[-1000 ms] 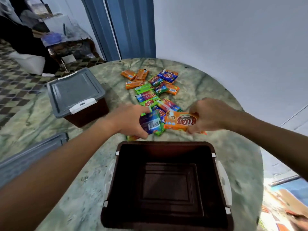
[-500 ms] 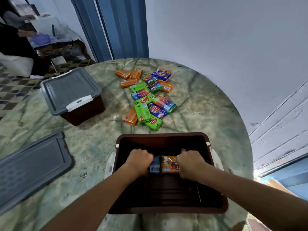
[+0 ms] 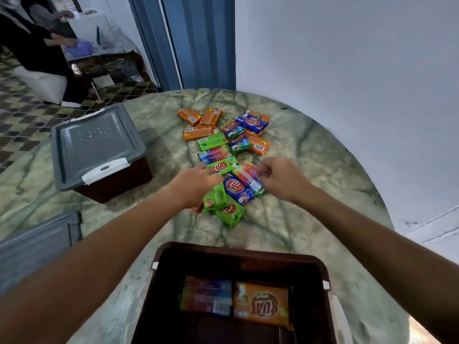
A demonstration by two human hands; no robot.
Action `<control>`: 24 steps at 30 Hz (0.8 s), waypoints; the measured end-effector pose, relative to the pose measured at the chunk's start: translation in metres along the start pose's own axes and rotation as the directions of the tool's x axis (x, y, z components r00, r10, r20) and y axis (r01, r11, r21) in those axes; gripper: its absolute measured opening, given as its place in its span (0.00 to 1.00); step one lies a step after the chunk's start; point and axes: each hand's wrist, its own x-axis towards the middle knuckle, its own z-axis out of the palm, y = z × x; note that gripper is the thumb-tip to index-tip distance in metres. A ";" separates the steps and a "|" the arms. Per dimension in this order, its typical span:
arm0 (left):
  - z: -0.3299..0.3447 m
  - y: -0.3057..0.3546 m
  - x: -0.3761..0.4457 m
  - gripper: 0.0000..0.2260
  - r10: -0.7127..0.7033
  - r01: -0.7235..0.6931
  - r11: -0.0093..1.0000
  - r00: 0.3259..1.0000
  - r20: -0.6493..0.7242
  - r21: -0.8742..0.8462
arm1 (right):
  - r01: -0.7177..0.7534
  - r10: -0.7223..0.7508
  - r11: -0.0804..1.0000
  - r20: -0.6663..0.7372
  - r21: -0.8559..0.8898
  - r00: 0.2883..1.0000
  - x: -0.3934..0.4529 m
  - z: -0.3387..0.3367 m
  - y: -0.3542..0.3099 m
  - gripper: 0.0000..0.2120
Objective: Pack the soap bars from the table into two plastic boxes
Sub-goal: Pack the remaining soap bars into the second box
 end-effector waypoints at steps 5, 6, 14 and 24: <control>0.039 0.004 0.048 0.30 0.112 -0.138 0.969 0.985 0.135 0.203 | -0.095 0.142 0.957 0.158 -0.274 0.977 0.075 0.065 0.044 0.20; 0.045 0.005 0.052 0.28 0.138 -0.165 0.961 0.981 0.135 0.221 | -0.097 0.154 0.937 0.149 -0.335 0.977 0.080 0.074 0.045 0.24; 0.035 -0.016 0.038 0.37 0.172 -0.183 0.979 0.978 0.117 0.090 | -0.060 0.081 0.948 0.056 -0.311 0.995 0.071 0.072 0.037 0.14; -0.075 0.055 -0.121 0.32 0.139 -0.125 0.985 0.985 0.107 -0.122 | 0.098 -0.056 0.972 0.193 -0.212 0.980 -0.118 -0.024 -0.042 0.30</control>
